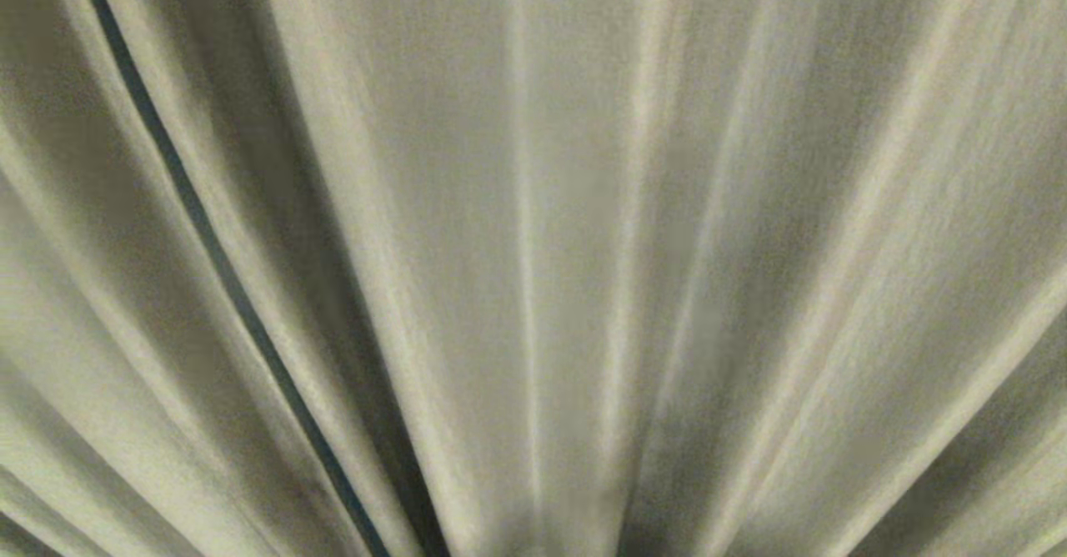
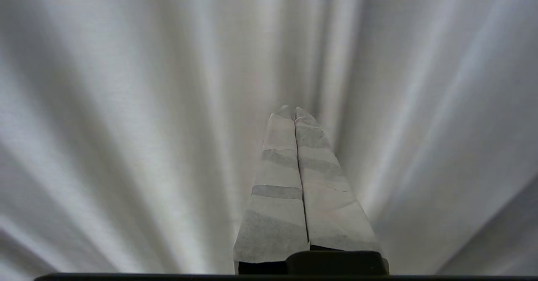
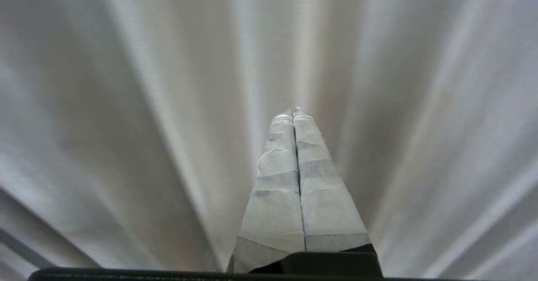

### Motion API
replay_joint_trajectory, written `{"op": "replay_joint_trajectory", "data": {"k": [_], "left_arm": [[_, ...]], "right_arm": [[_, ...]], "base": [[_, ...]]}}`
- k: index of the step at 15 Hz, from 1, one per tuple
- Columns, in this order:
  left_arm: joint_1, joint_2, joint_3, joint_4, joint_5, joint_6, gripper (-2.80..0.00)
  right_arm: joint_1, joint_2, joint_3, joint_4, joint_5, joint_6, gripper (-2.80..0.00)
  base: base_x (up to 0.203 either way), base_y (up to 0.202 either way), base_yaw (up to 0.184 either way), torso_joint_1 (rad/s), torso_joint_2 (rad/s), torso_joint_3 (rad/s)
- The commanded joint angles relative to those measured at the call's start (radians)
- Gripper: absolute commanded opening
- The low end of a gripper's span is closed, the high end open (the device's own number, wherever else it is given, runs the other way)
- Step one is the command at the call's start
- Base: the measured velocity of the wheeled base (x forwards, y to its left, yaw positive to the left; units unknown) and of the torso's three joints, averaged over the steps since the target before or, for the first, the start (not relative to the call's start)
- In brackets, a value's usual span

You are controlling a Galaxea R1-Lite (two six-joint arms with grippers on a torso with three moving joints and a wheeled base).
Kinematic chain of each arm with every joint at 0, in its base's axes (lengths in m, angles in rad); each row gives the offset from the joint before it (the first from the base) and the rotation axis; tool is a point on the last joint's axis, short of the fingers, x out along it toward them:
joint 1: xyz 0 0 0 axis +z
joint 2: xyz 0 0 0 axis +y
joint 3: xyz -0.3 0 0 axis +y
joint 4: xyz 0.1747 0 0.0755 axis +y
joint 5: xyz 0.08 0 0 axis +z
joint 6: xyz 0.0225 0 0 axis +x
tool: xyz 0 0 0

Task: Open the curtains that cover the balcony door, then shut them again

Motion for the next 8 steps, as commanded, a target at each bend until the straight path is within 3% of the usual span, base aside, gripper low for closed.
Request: {"op": "replay_joint_trajectory", "data": {"k": [1, 8], "left_arm": [[0.001, 0.0, 0.0, 0.0, 0.0, 0.0, -2.8], [0.001, 0.0, 0.0, 0.0, 0.0, 0.0, -2.8]], "right_arm": [[0.0, 0.001, 0.0, -0.001, 0.0, 0.001, -2.8], [0.0, 0.001, 0.0, 0.0, 0.0, 0.001, -2.8]], "base": [[0.0, 0.193, 0.001, 0.002, 0.0, 0.007], [0.0, 0.193, 0.002, 0.003, 0.0, 0.003]]}}
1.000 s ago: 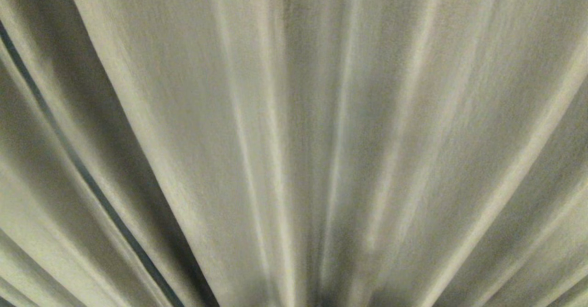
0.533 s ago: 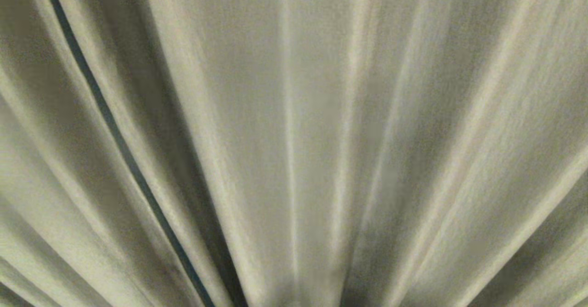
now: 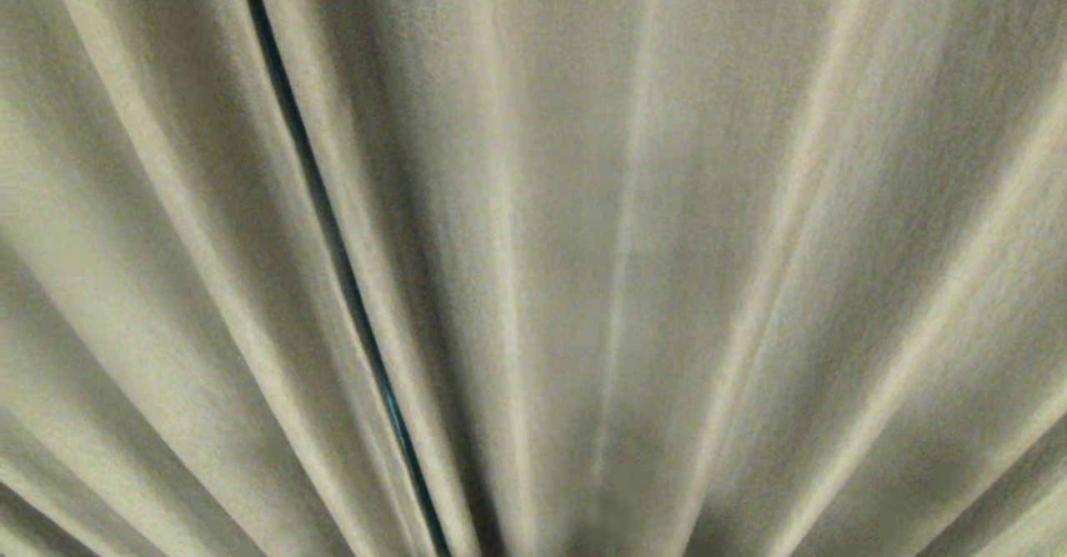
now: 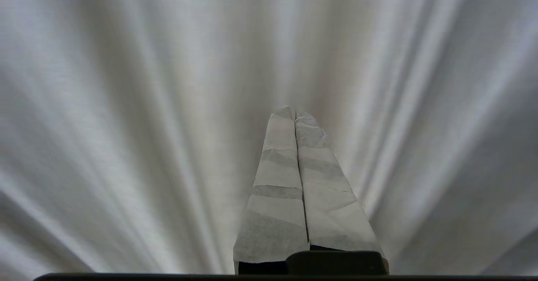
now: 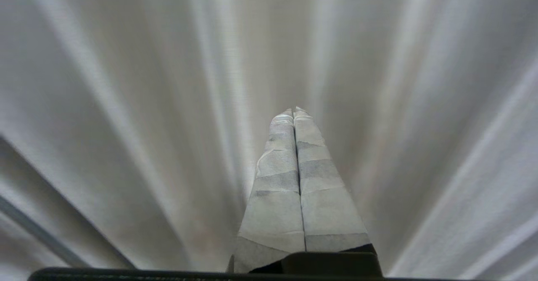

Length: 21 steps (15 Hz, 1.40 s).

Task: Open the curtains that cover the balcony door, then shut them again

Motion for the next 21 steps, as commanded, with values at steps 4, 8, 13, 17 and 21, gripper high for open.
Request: {"op": "replay_joint_trajectory", "data": {"k": [4, 8, 13, 17, 21], "left_arm": [[0.001, 0.0, 0.0, 0.0, 0.0, 0.001, -2.8], [0.001, 0.0, 0.0, 0.002, 0.0, 0.003, -2.8], [0.001, 0.0, 0.0, 0.002, 0.0, 0.003, -2.8], [0.001, 0.0, 0.0, 0.002, 0.0, 0.003, -2.8], [0.001, 0.0, 0.0, 0.002, 0.0, 0.003, -2.8]], "right_arm": [[0.0, 0.001, 0.0, -0.001, 0.0, 0.0, -2.8], [0.0, 0.001, 0.0, 0.0, 0.0, 0.0, -2.8], [0.0, 0.001, 0.0, 0.0, 0.0, 0.0, -2.8], [0.0, 0.001, 0.0, 0.0, 0.0, 0.0, -2.8], [0.0, 0.001, 0.0, 0.0, 0.0, -0.001, -2.8]], "base": [[0.0, 0.193, 0.0, 0.002, 0.0, 0.002], [0.0, 0.143, 0.001, 0.002, 0.0, 0.002], [0.0, 0.0, 0.0, 0.0, 0.0, 0.0], [0.0, 0.0, 0.0, 0.0, 0.0, 0.0], [0.0, 0.0, 0.0, 0.0, 0.0, 0.0]]}}
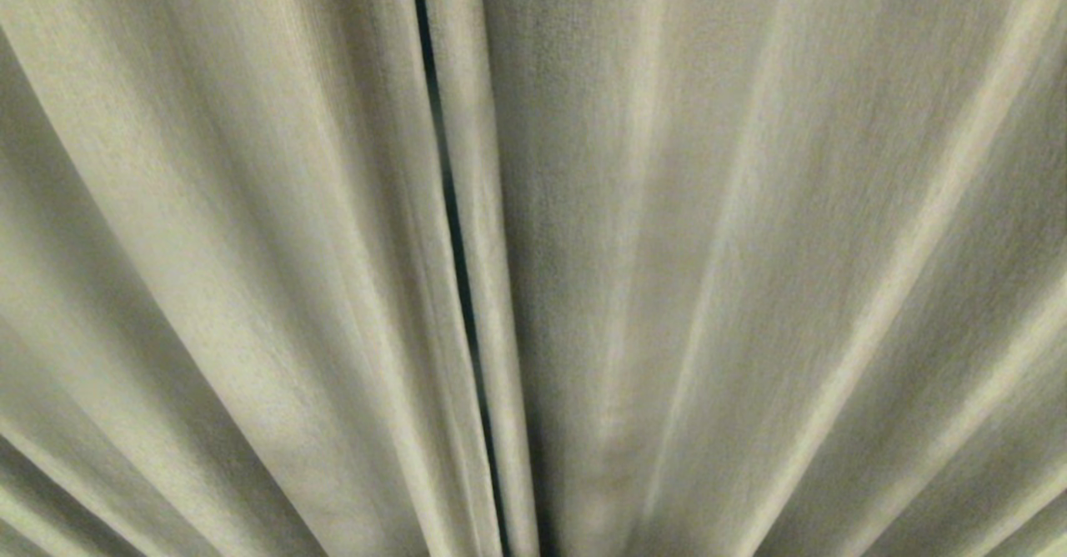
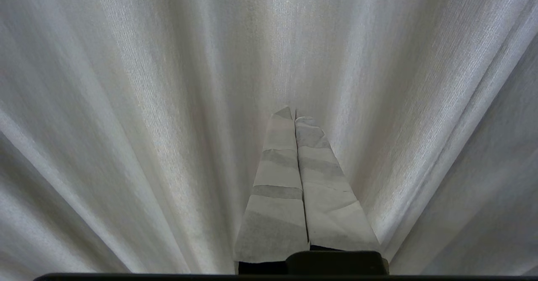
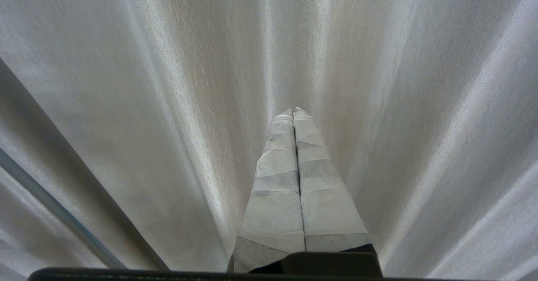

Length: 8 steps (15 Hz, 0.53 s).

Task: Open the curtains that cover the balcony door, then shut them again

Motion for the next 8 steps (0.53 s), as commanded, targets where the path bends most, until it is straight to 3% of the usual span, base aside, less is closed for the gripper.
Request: {"op": "replay_joint_trajectory", "data": {"k": [1, 8], "left_arm": [[0.0, 0.0, 0.0, 0.0, 0.0, 0.0, -2.8], [0.0, 0.0, 0.0, 0.0, 0.0, 0.0, -2.8]], "right_arm": [[0.0, 0.001, 0.0, 0.0, 0.0, 0.0, -2.8], [0.0, 0.001, 0.0, 0.001, 0.0, 0.0, -2.8]], "base": [[0.0, 0.0, 0.0, 0.0, 0.0, 0.0], [0.0, 0.0, 0.0, 0.0, 0.0, 0.0]]}}
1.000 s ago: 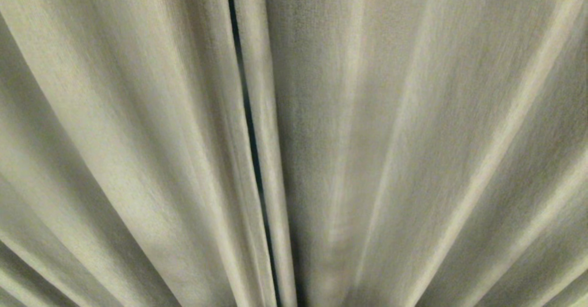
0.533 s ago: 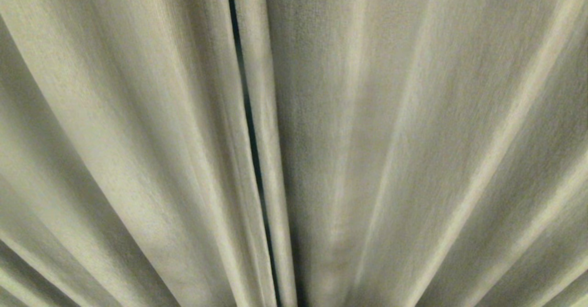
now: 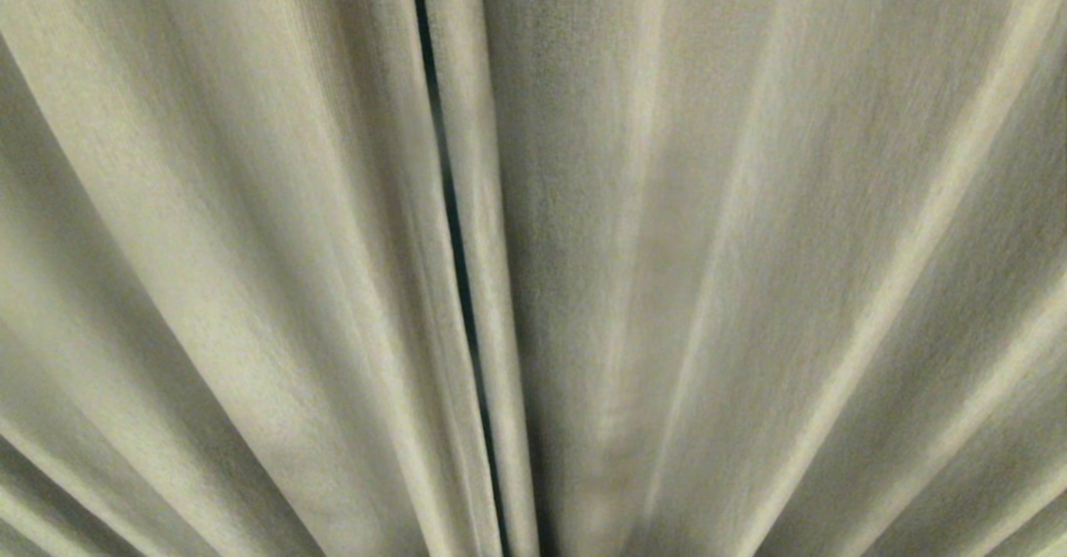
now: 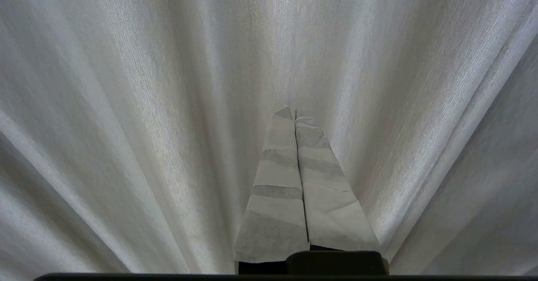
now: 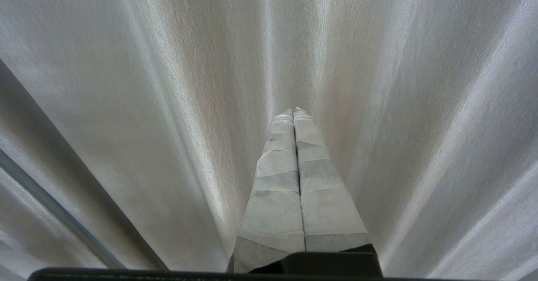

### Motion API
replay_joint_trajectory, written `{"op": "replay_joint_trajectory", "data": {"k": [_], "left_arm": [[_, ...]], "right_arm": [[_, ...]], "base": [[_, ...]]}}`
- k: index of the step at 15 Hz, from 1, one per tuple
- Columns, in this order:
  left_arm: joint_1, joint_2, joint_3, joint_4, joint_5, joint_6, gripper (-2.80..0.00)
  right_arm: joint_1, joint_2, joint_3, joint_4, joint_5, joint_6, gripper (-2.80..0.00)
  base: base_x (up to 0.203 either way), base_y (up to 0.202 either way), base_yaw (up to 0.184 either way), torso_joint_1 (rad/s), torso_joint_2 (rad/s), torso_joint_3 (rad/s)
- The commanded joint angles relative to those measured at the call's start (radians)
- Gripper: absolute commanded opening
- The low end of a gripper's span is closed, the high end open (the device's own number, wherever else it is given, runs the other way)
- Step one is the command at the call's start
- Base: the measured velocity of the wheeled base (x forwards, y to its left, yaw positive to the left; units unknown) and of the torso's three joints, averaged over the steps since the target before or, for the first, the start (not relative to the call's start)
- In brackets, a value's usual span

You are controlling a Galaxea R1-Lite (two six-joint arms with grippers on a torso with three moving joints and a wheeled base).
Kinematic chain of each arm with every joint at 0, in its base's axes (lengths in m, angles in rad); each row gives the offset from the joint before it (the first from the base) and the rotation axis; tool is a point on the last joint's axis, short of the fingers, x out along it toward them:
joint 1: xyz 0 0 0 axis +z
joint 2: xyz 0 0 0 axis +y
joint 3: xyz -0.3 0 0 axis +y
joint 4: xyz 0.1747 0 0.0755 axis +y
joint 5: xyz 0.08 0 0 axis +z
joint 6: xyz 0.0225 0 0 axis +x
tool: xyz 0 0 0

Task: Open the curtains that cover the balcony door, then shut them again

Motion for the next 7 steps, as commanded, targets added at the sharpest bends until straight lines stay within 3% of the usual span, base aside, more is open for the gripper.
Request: {"op": "replay_joint_trajectory", "data": {"k": [1, 7], "left_arm": [[0.0, 0.0, 0.0, 0.0, 0.0, -0.001, -2.8], [0.0, 0.0, 0.0, 0.0, 0.0, -0.001, -2.8]], "right_arm": [[0.0, 0.001, 0.0, 0.001, -0.001, 0.004, -2.8], [0.0, 0.001, 0.0, -0.003, -0.028, 0.038, -2.8]], "base": [[0.0, 0.0, 0.0, 0.0, 0.0, 0.0], [0.0, 0.0, 0.0, 0.0, 0.0, 0.0]]}}
